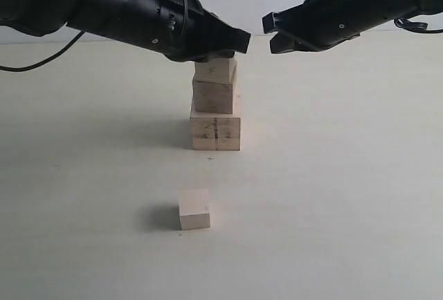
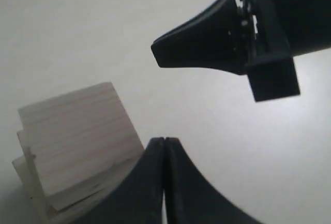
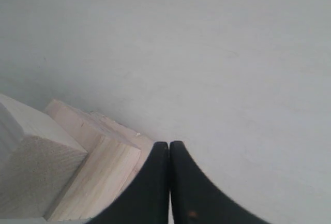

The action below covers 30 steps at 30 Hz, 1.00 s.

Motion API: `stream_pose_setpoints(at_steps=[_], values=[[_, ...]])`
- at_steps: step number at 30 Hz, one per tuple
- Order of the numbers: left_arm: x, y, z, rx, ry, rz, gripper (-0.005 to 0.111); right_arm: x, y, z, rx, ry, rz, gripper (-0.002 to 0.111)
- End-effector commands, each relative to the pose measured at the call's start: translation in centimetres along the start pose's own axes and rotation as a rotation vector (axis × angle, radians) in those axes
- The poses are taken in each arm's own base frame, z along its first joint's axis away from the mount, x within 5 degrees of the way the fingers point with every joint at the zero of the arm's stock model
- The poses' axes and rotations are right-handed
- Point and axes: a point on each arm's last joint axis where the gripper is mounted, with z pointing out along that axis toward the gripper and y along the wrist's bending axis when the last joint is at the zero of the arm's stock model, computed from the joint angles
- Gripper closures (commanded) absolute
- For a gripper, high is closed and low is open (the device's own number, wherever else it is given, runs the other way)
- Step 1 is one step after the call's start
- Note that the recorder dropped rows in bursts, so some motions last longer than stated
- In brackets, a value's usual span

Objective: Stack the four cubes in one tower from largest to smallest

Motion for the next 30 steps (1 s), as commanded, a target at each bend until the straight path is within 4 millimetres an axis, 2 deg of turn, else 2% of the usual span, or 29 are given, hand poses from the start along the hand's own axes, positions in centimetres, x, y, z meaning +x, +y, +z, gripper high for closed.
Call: stream_pose_setpoints(at_steps=[1,9,17,30], values=[[0.4,0.0,0.1,-0.005,0.036,0.057,0.107,-0.2,0.1,-0.4,0.003,-0.007,-0.007,0.108],[0.5,0.3,0.3,-0.02,0.036,0.07,0.107,-0.2,0.1,-0.4,0.003,-0.007,-0.007,0.108],[1.5,0.8,1.7,-0.025,0.074,0.054,0.107,-0.1,0.2,-0.4,-0.008,0.005,-0.007,0.108],[2.1,0.5,1.5,0.011,0.145,0.108,0.107,-0.1,0.2,-0.4,-0.01,0.007,-0.007,0.108]])
